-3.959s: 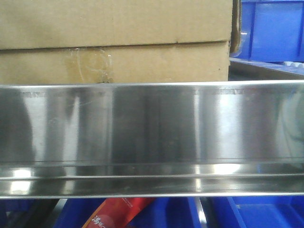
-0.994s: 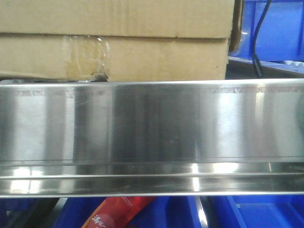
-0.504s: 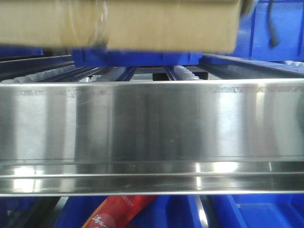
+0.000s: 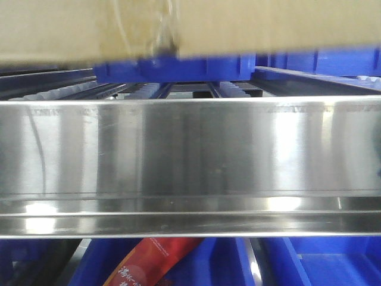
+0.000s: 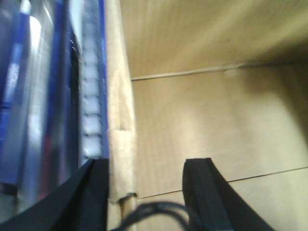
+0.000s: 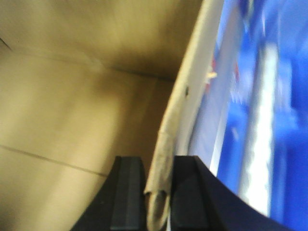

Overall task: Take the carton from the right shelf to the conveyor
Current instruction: 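Lift the carton with both grippers and pull it off the shelf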

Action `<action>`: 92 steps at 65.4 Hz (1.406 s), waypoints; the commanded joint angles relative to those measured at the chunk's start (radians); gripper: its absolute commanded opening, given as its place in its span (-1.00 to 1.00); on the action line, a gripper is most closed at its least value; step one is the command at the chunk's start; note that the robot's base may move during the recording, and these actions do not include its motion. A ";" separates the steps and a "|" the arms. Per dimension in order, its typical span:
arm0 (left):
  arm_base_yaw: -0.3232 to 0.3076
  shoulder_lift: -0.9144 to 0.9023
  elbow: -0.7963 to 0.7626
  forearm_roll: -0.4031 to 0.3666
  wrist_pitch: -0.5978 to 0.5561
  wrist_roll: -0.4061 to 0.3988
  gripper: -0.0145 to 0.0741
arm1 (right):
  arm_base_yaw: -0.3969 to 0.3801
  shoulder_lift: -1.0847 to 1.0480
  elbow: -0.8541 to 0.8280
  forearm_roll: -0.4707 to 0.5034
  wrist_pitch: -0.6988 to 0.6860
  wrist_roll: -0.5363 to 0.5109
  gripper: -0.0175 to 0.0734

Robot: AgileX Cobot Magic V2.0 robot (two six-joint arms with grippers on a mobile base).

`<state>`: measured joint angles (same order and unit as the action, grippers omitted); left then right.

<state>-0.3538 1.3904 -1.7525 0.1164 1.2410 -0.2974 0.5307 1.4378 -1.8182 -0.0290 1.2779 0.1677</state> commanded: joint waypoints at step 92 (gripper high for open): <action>-0.090 -0.012 -0.002 0.026 -0.161 -0.028 -0.69 | 0.002 -0.059 0.075 -0.039 -0.158 -0.026 -0.76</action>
<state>-0.4262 1.3922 -1.7497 0.2006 1.1649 -0.3541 0.5307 1.3875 -1.7421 -0.0815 1.2094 0.1671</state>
